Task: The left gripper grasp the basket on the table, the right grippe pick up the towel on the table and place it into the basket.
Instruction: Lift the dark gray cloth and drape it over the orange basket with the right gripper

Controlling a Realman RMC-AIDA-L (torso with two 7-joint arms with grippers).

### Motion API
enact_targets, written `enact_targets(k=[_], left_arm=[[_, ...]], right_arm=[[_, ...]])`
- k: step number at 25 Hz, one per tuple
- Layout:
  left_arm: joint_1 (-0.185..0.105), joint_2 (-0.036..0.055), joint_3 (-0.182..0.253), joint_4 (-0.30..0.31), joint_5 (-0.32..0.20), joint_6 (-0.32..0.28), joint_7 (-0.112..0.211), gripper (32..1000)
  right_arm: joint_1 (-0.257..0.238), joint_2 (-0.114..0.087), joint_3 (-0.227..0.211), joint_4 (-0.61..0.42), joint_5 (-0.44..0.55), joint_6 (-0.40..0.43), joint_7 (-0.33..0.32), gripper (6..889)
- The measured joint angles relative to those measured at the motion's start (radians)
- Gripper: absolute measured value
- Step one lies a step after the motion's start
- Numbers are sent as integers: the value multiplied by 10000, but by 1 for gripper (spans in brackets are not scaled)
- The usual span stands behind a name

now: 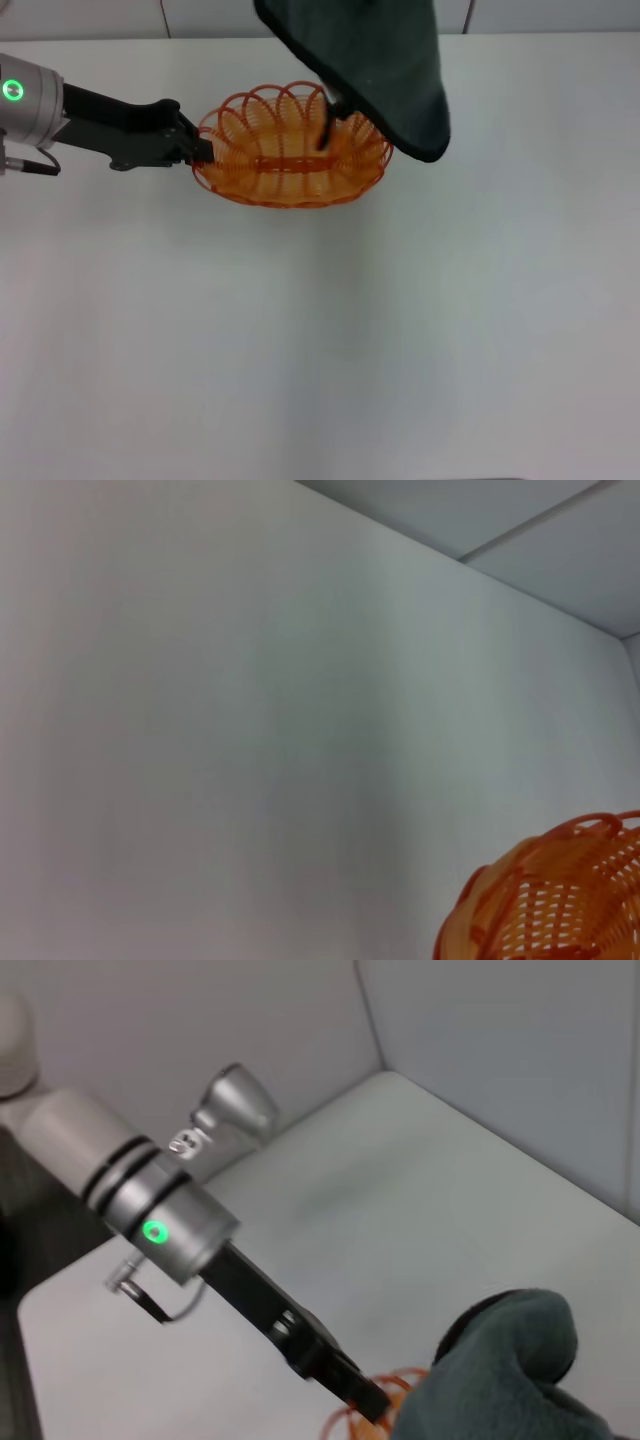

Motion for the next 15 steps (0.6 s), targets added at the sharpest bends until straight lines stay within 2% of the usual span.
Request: enact_targets(k=[4,10,15], left_arm=[[-32,-15,0,5,-1,-4,6,79],[-100,-14,0,23,-8,-9,-11,79],[-172,-14,0,26,-8,1,-31,79]], right_arm=[[201,199,-32,538,126,432,-318,57],[343,335,-330,1670,124,1114,-801,57],[378,447,-897,2263,77,1726,-1009,57]])
